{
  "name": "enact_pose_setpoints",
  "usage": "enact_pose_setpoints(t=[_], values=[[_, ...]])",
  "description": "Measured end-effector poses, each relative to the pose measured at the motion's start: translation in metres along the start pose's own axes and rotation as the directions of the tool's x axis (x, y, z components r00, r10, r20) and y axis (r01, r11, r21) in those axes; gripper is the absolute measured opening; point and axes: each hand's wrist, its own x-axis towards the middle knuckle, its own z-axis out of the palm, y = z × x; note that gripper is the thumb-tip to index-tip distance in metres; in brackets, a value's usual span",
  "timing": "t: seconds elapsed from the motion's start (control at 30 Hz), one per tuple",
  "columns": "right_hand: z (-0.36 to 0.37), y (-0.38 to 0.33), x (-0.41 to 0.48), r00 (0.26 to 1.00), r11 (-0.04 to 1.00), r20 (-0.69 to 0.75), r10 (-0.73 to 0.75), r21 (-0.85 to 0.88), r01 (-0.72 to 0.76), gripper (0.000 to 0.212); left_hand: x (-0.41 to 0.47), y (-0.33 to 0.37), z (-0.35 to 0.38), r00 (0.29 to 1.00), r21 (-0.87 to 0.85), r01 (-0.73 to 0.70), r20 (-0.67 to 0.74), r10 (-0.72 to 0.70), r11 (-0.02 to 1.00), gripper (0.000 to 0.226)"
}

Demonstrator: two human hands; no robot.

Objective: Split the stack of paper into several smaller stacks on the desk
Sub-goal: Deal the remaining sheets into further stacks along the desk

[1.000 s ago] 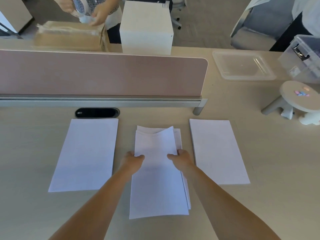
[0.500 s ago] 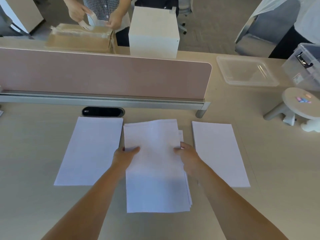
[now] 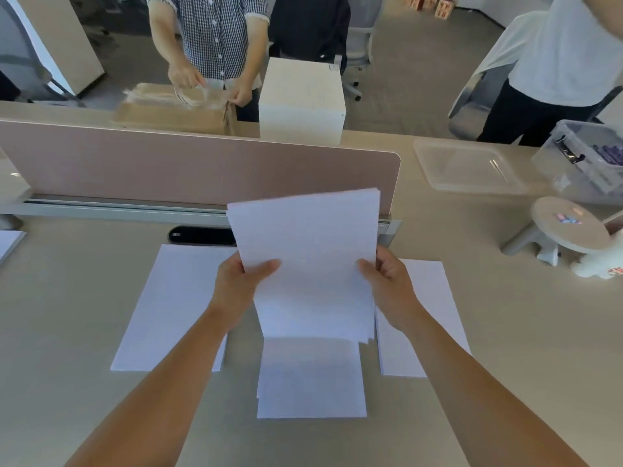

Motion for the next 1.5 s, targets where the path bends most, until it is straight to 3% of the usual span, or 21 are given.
enact_pose_setpoints(t=[0.1, 0.2, 0.37, 0.5, 0.57, 0.67, 0.77, 0.87, 1.0, 1.17, 1.3, 1.4, 1.5], values=[[0.005, 0.01, -0.008, 1.0, 1.0, -0.013, -0.027, -0.016, 0.027, 0.036, -0.008, -0.006, 0.002, 0.998, 0.045, -0.036, -0.052, 0.038, 0.998, 0.015], [0.007, 0.025, -0.012, 1.0, 0.996, 0.019, 0.008, 0.091, -0.01, 0.047, -0.012, -0.015, -0.002, 0.998, 0.091, 0.002, -0.069, 0.005, 0.996, 0.017], [0.005, 0.048, -0.019, 0.98, 0.967, 0.066, 0.188, 0.162, -0.196, 0.052, -0.017, -0.026, -0.01, 0.993, 0.214, 0.119, -0.026, -0.116, 0.97, 0.042], [0.017, 0.045, -0.019, 0.977, 0.966, 0.018, 0.212, 0.149, -0.212, 0.057, -0.016, -0.022, 0.001, 0.993, 0.212, 0.102, -0.072, -0.089, 0.972, 0.012], [0.02, 0.04, -0.018, 0.982, 0.97, -0.018, 0.19, 0.159, -0.185, 0.06, -0.016, -0.019, 0.004, 0.995, 0.191, 0.086, -0.074, -0.073, 0.978, 0.007], [0.014, 0.036, -0.015, 0.986, 0.977, -0.016, 0.169, 0.137, -0.165, 0.048, -0.015, -0.017, 0.0, 0.996, 0.168, 0.087, -0.048, -0.08, 0.982, 0.021], [0.005, 0.037, -0.014, 0.983, 0.975, 0.053, 0.176, 0.132, -0.181, 0.037, -0.016, -0.016, -0.007, 0.995, 0.263, 0.094, 0.005, -0.099, 0.96, 0.038], [0.004, 0.038, -0.011, 0.972, 0.967, 0.118, 0.203, 0.135, -0.218, 0.048, -0.017, -0.017, -0.007, 0.994, 0.304, 0.088, 0.028, -0.101, 0.949, 0.049], [0.014, 0.035, -0.01, 0.987, 0.981, 0.093, 0.131, 0.129, -0.142, 0.074, -0.02, -0.012, 0.003, 0.996, 0.236, 0.094, -0.029, -0.09, 0.967, 0.023], [0.011, 0.034, -0.011, 0.991, 0.978, 0.079, 0.111, 0.167, -0.123, 0.07, -0.022, -0.006, 0.005, 0.994, 0.241, 0.108, -0.026, -0.105, 0.965, 0.023], [0.008, 0.041, -0.015, 0.978, 0.977, 0.096, 0.187, 0.087, -0.195, 0.048, -0.021, -0.01, 0.005, 0.987, 0.257, 0.158, -0.009, -0.161, 0.953, 0.044], [0.012, 0.039, -0.017, 0.981, 0.975, 0.065, 0.18, 0.117, -0.187, 0.053, -0.023, -0.007, 0.011, 0.986, 0.241, 0.165, -0.033, -0.162, 0.957, 0.024], [0.013, 0.031, -0.021, 0.982, 0.97, 0.04, 0.186, 0.152, -0.19, 0.057, -0.024, -0.006, 0.014, 0.988, 0.231, 0.157, -0.045, -0.151, 0.96, 0.019]])
